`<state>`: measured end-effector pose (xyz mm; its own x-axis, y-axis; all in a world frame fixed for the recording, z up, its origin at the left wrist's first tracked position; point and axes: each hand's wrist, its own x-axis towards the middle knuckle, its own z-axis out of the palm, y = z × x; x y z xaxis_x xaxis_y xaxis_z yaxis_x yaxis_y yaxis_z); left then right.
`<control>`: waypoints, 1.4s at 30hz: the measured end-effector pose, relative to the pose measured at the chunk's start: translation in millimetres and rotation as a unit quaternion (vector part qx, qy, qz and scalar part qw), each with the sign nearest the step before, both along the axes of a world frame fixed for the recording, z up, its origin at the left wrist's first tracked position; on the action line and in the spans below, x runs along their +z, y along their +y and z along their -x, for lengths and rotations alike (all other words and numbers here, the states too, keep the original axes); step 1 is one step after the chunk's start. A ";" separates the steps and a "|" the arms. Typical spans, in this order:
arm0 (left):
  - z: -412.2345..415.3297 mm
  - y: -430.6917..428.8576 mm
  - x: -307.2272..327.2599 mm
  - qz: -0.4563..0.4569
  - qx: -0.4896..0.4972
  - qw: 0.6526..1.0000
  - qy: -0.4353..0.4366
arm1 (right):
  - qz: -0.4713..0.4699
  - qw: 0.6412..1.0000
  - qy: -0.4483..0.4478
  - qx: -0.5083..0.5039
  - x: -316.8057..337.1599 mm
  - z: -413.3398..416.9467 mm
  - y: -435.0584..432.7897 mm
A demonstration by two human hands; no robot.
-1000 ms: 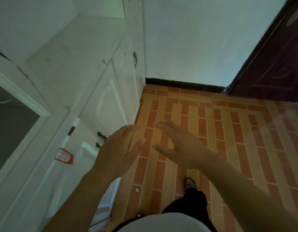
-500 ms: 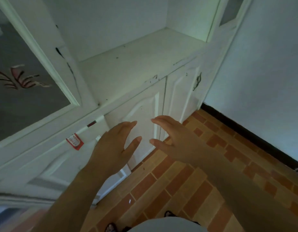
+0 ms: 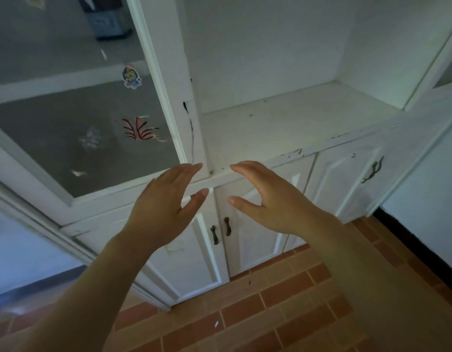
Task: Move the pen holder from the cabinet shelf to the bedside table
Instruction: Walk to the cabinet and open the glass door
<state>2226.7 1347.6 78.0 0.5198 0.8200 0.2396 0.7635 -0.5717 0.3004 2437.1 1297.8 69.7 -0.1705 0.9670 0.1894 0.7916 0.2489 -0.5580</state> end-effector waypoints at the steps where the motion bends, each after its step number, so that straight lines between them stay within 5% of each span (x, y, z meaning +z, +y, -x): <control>1: 3.2 2.5 6.4 -0.006 0.005 1.000 0.002 | -0.008 1.000 0.000 0.004 5.5 3.1 4.7; 42: 22.8 106.9 242.3 -0.324 0.000 0.946 -0.023 | -0.307 0.951 0.005 0.011 229.3 18.7 136.1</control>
<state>2204.0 1454.5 320.3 0.4962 0.4932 0.7145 0.7584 -0.6469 -0.0801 2418.4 1433.9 299.0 -0.1848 0.6691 0.7198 0.7782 0.5470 -0.3086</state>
